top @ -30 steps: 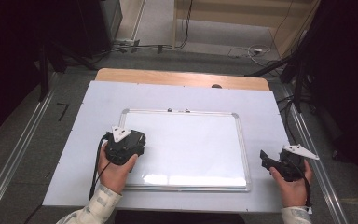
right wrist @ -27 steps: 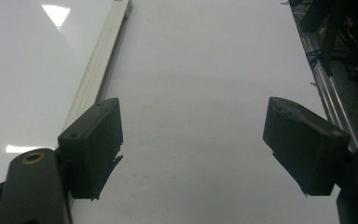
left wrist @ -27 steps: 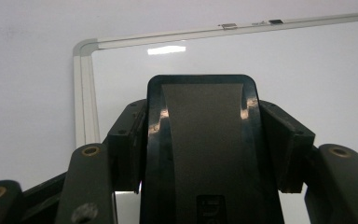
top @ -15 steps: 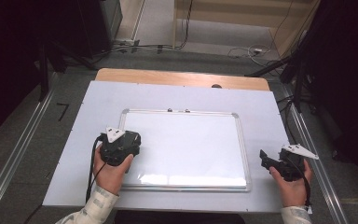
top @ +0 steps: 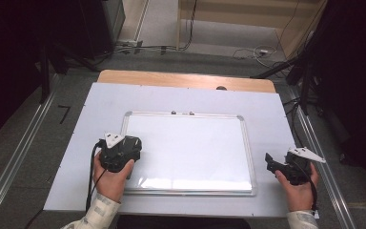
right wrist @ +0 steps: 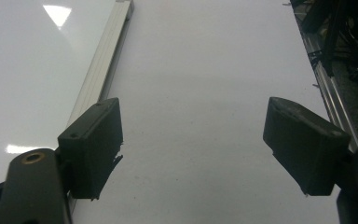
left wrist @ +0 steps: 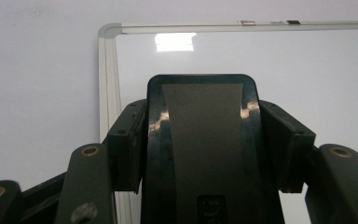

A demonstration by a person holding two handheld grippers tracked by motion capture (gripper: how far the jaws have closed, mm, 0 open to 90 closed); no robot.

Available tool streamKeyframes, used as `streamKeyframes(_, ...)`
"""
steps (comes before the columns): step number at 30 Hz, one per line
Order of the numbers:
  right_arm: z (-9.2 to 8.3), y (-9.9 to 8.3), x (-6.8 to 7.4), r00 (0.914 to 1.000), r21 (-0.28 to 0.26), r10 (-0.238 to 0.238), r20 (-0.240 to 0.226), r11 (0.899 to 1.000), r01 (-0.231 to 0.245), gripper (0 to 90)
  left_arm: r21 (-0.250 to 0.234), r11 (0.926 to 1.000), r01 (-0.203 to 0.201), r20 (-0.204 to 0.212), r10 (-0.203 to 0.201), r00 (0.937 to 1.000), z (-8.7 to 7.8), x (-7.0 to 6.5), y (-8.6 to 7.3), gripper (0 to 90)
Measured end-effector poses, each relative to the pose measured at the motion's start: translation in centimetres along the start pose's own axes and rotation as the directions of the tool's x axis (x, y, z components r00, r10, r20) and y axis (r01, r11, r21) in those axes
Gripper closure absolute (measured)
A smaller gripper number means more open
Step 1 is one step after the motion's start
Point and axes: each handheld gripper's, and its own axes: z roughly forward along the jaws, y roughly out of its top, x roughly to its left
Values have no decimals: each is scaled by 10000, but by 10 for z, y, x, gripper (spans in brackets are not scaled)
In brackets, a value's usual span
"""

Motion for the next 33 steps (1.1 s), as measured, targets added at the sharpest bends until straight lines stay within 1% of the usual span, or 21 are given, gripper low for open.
streamKeyframes(4, 0, 1, 1, 10000, -26, -17, -27, 10000, 17, 184, 11, 10000, 75, -74, -75, 9999, -1, 1, -2, 403)
streamKeyframes(9, 0, 1, 0, 10000, -36, -31, -8, 10000, 31, 183, 24, 9994, 339, -253, -338, 9991, -3, 1, -6, 400)
streamKeyframes(11, 0, 1, 0, 10000, -53, -1, 11, 10000, 1, 183, 59, 9994, 343, -292, -341, 9990, -3, 1, -7, 399)
streamKeyframes(16, -1, 1, 1, 10000, -45, -8, -6, 10000, 8, 183, -1, 9988, 482, -637, -481, 9968, -2, 2, -9, 391)
streamKeyframes(18, 0, 1, 1, 10000, -23, -20, -9, 10000, 20, 183, 26, 9989, 467, -803, -463, 9957, -1, 1, -11, 384)
streamKeyframes(24, -1, 1, 2, 10000, -26, -26, 12, 10000, 26, 183, 497, 9986, 163, -915, -117, 9957, 6, -3, -15, 384)
streamKeyframes(25, -1, 1, 1, 10000, -30, -31, 18, 10000, 31, 183, 501, 9986, 195, -930, -148, 9956, 7, -3, -16, 384)
streamKeyframes(33, -1, 1, 1, 10000, -35, -37, 1, 10000, 37, 183, 764, 9970, 110, -1100, -25, 9939, 13, -3, -21, 385)
